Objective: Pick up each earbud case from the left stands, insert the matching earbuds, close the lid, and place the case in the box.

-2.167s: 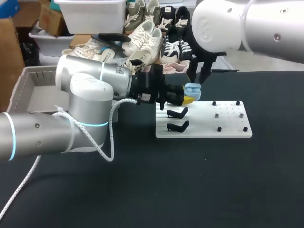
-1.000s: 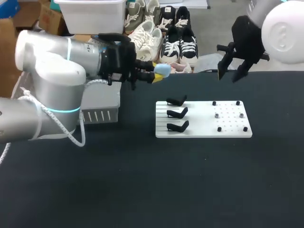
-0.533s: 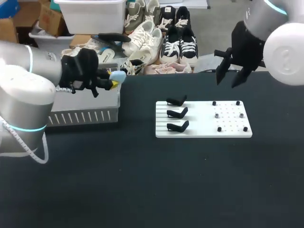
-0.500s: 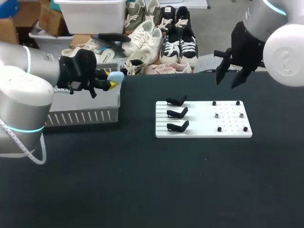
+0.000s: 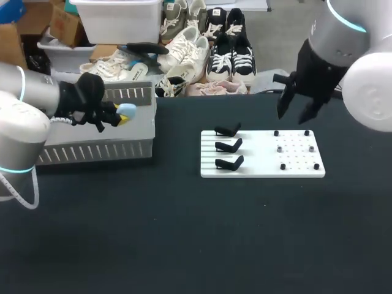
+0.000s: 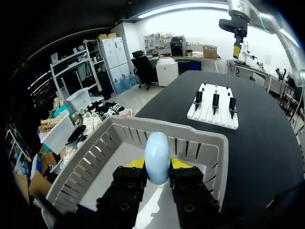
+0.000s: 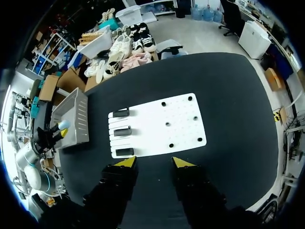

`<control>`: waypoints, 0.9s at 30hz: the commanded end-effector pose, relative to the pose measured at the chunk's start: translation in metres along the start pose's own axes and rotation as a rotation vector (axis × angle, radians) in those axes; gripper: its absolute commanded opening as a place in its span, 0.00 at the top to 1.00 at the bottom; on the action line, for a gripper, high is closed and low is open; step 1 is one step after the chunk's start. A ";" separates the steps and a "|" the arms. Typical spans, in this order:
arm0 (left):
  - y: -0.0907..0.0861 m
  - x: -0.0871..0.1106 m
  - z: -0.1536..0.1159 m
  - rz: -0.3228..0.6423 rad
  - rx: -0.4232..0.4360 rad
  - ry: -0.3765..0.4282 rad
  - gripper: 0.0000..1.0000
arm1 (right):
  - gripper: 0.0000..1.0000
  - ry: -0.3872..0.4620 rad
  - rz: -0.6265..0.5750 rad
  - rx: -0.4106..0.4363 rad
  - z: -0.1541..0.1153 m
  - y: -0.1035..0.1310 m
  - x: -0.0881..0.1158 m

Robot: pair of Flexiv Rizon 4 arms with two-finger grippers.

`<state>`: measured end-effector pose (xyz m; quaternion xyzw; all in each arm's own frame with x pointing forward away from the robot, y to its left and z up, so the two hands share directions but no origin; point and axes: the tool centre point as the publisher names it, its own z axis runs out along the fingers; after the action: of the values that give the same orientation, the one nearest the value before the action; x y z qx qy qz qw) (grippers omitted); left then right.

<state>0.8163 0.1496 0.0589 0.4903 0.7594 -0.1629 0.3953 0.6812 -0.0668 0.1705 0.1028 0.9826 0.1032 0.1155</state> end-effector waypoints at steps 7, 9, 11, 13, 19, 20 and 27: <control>0.017 0.006 0.025 -0.036 0.095 0.110 0.54 | 0.57 -0.051 0.016 0.008 -0.004 -0.001 0.009; 0.015 0.007 0.025 -0.046 0.099 0.123 0.00 | 0.57 -0.052 0.018 0.008 -0.005 -0.001 0.008; 0.013 0.009 0.023 -0.057 0.091 0.148 0.00 | 0.56 -0.053 0.019 0.009 -0.004 -0.001 0.006; 0.010 0.007 0.017 -0.060 0.081 0.138 0.00 | 0.56 -0.054 0.010 0.015 -0.005 0.000 0.003; 0.001 -0.013 -0.009 -0.054 0.032 0.061 0.00 | 0.56 -0.079 -0.012 0.028 -0.013 -0.004 -0.007; -0.002 -0.018 -0.013 -0.050 0.027 0.043 0.00 | 0.56 -0.087 -0.015 0.028 -0.015 -0.006 -0.009; -0.029 -0.044 -0.023 -0.028 0.017 -0.005 0.00 | 0.54 -0.111 -0.024 -0.001 -0.023 -0.022 -0.021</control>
<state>0.8141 0.1266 0.0974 0.4937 0.7684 -0.1850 0.3629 0.6966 -0.0859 0.1912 0.0980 0.9774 0.0875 0.1655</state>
